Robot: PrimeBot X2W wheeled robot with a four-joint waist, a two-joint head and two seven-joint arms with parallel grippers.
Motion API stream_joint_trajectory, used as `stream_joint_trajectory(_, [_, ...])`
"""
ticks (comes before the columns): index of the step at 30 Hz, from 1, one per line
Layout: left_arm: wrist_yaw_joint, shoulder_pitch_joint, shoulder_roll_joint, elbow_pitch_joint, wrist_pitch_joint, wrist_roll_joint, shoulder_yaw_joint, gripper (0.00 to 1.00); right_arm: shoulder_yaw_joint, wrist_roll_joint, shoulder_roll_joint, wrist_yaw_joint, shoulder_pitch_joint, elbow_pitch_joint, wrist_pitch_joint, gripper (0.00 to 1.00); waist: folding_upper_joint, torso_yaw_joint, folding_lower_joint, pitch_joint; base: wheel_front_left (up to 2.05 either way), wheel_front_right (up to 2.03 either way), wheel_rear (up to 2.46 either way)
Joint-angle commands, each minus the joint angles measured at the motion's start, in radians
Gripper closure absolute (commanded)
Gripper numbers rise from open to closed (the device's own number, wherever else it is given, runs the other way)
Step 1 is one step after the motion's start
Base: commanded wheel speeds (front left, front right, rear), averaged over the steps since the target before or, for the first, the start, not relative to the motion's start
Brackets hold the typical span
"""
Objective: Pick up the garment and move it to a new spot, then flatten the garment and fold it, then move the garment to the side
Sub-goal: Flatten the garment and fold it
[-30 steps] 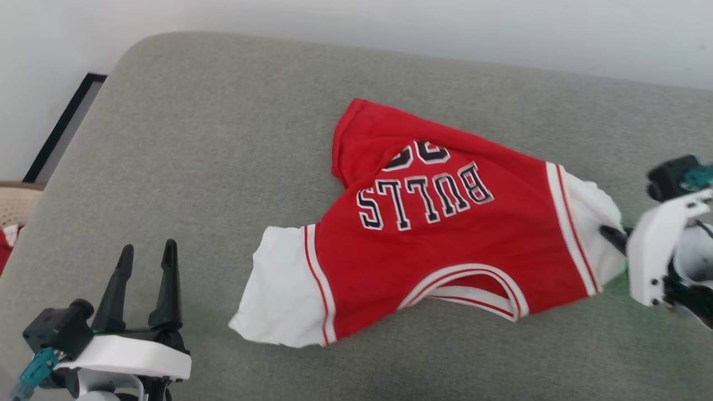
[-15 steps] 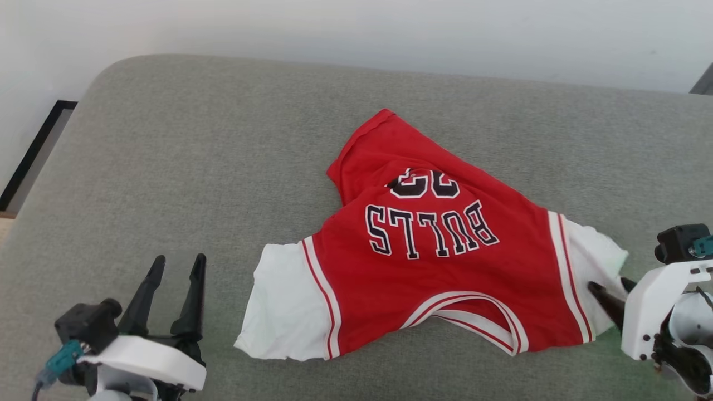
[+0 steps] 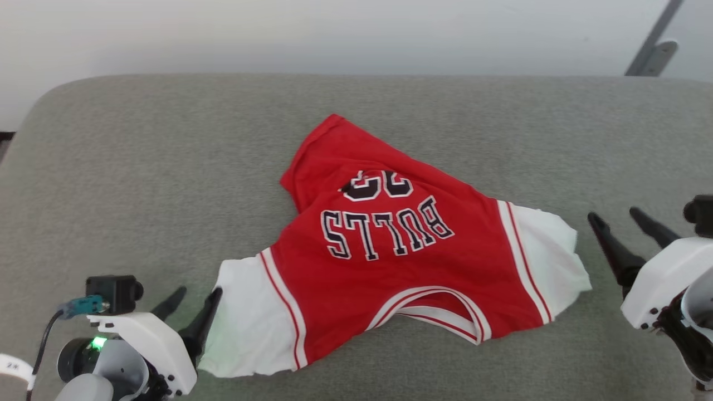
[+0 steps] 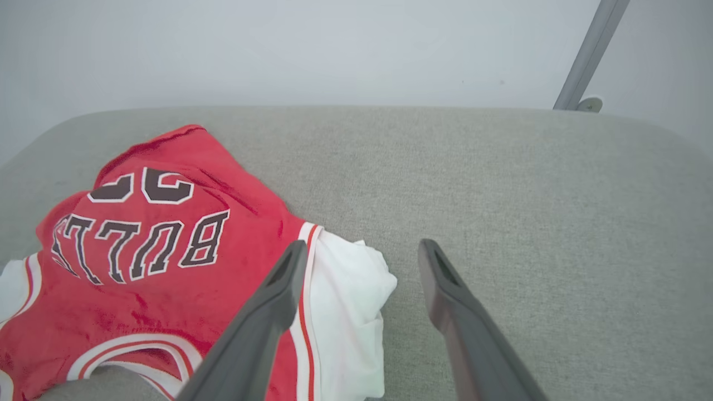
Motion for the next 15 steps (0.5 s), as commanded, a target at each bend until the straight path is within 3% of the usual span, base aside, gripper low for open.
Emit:
stream_joint_trajectory(1, [0.013, -0.012, 0.014, 0.009, 0.055, -0.009, -0.006, 0.0, -0.017, -0.018, 0.014, -0.001, 0.014, -0.022, -0.04, 0.0, 0.0, -0.025, 0.0, 0.004, 0.0, 0.0, 0.0])
stream_joint_trajectory(7, [0.071, -0.034, 0.041, 0.029, 0.263, -0.06, -0.019, 0.0, -0.066, -0.079, 0.074, -0.001, 0.025, -0.078, -0.199, 0.0, 0.0, -0.071, 0.0, 0.018, 0.0, 0.0, 0.0])
stream_joint_trajectory(15, [0.141, -0.063, 0.059, 0.045, 0.451, -0.101, -0.039, 0.0, -0.124, -0.154, 0.158, -0.001, 0.04, -0.081, -0.39, 0.0, 0.0, -0.127, 0.0, 0.03, 0.0, 0.0, 0.0])
